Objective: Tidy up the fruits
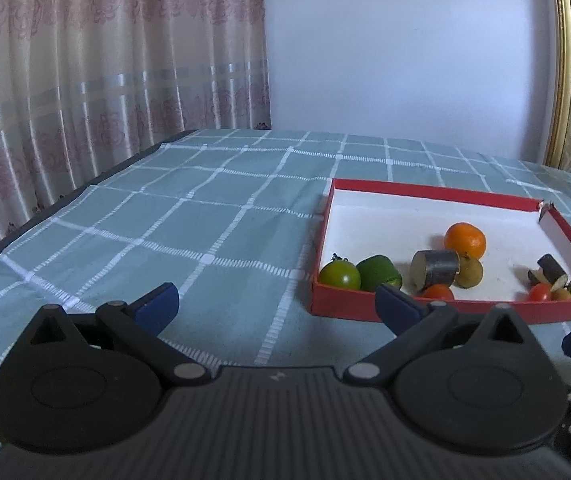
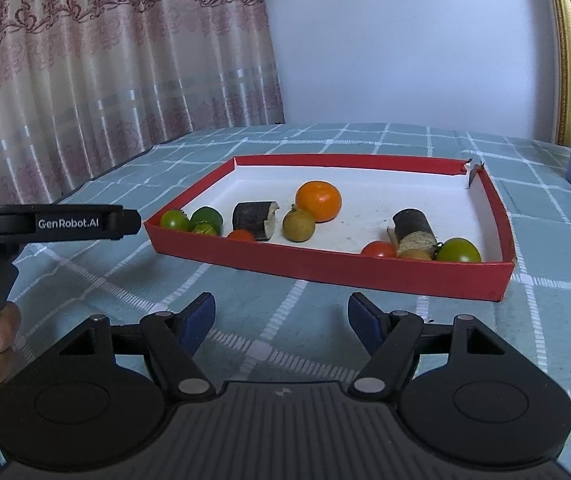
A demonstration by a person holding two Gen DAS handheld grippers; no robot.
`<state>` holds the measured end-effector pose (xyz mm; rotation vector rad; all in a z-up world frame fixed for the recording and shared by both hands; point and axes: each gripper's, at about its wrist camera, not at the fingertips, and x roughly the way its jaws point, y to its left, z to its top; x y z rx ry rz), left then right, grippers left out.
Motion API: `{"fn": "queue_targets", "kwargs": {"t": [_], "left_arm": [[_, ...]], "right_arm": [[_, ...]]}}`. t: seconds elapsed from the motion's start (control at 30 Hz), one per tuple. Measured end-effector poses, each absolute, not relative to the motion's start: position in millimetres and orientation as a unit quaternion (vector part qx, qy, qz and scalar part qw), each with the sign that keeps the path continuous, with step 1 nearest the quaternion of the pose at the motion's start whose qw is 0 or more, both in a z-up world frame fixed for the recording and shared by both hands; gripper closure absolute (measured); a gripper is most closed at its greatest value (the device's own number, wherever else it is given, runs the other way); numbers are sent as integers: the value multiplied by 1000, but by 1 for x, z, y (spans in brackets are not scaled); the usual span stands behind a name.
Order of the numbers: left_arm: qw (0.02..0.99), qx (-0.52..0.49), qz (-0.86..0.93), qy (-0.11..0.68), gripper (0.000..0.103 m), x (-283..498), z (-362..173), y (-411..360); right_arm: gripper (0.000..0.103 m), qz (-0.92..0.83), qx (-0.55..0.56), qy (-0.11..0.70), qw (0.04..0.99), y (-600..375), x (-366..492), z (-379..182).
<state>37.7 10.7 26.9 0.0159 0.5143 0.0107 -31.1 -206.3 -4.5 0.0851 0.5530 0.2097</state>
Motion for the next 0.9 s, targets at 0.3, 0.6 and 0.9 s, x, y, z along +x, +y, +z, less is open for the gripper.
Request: {"fn": "queue_targets", "kwargs": {"t": [0.3, 0.6, 0.9], "left_arm": [[969, -9, 3, 245, 0, 36, 30, 16], [971, 8, 14, 240, 0, 33, 28, 12], [971, 11, 15, 239, 0, 31, 25, 11]], "right_arm": [[30, 106, 47, 272, 955, -205, -33, -6], [30, 107, 47, 273, 955, -206, -34, -6], [30, 106, 50, 271, 955, -206, -34, -6]]}}
